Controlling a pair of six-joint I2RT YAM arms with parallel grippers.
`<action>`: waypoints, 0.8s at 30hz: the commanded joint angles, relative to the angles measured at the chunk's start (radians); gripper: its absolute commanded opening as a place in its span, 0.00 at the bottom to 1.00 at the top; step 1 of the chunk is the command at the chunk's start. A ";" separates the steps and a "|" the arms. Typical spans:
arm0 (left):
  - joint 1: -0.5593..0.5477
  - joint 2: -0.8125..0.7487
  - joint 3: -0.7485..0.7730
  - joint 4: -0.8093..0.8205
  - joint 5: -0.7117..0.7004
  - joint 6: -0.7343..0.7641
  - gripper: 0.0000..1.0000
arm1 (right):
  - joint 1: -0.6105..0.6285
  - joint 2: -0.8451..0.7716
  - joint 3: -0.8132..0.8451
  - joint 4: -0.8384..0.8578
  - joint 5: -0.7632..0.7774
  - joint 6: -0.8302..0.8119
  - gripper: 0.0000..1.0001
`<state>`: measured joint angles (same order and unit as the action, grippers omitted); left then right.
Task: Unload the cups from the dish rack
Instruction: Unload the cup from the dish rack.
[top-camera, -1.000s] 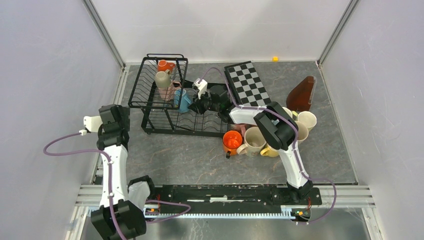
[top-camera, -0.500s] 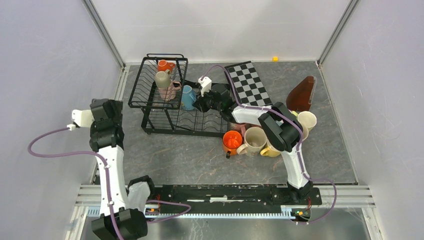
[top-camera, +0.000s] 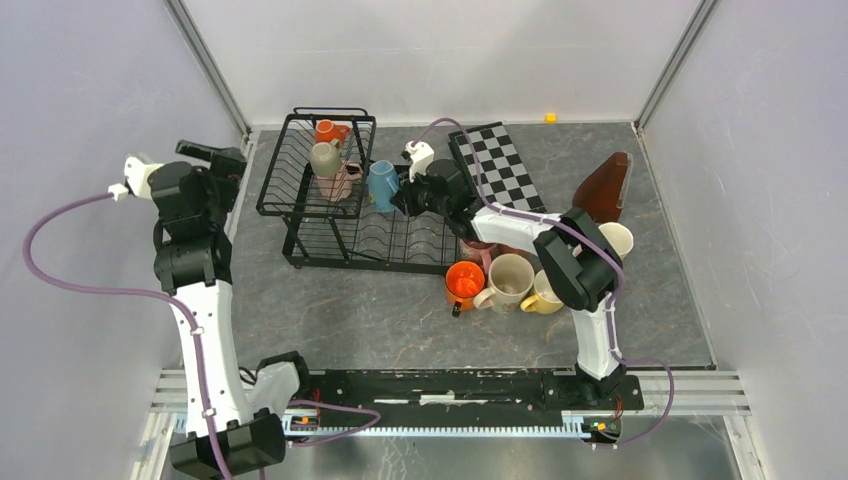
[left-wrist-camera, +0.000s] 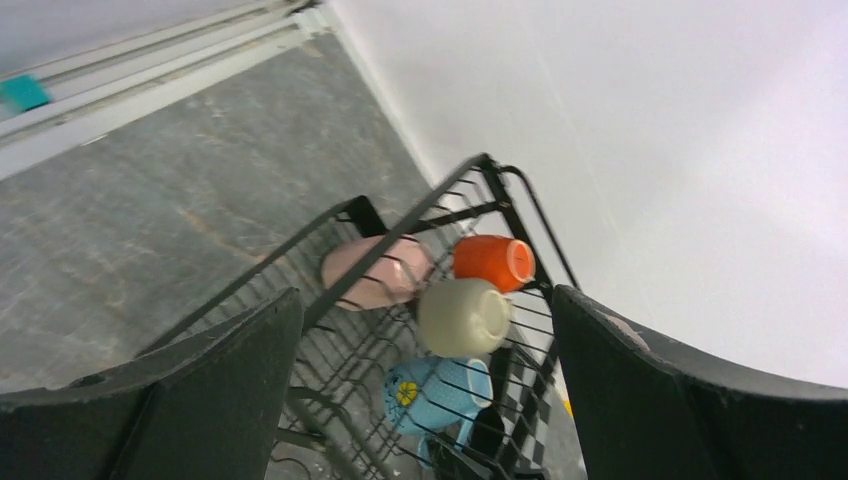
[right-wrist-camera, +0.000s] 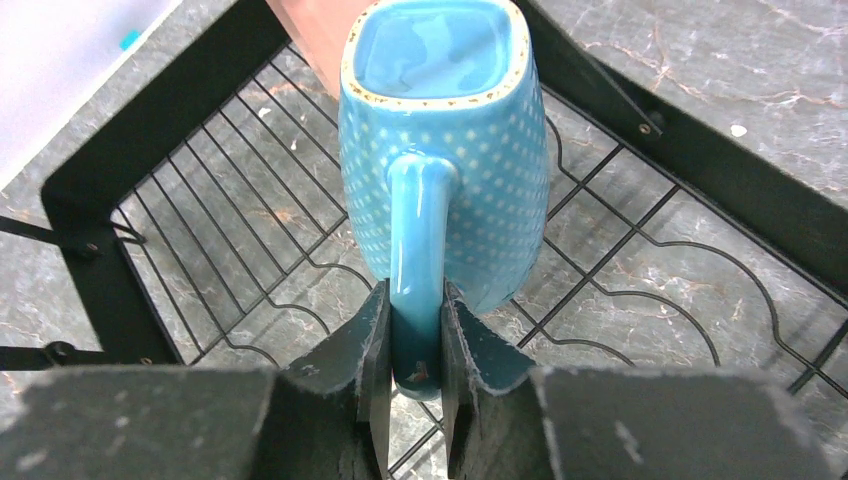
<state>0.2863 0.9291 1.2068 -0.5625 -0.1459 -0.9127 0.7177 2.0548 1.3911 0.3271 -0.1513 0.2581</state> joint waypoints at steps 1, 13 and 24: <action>-0.040 0.034 0.122 0.051 0.111 0.095 1.00 | -0.007 -0.121 0.001 0.078 0.053 0.053 0.00; -0.368 0.228 0.361 0.069 0.246 0.153 1.00 | -0.022 -0.283 -0.057 -0.061 0.226 0.117 0.00; -0.602 0.288 0.315 0.190 0.290 0.089 1.00 | -0.033 -0.513 -0.162 -0.190 0.342 0.171 0.00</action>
<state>-0.2584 1.2034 1.5410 -0.4778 0.1028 -0.8143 0.6895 1.6764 1.2453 0.1051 0.1188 0.3946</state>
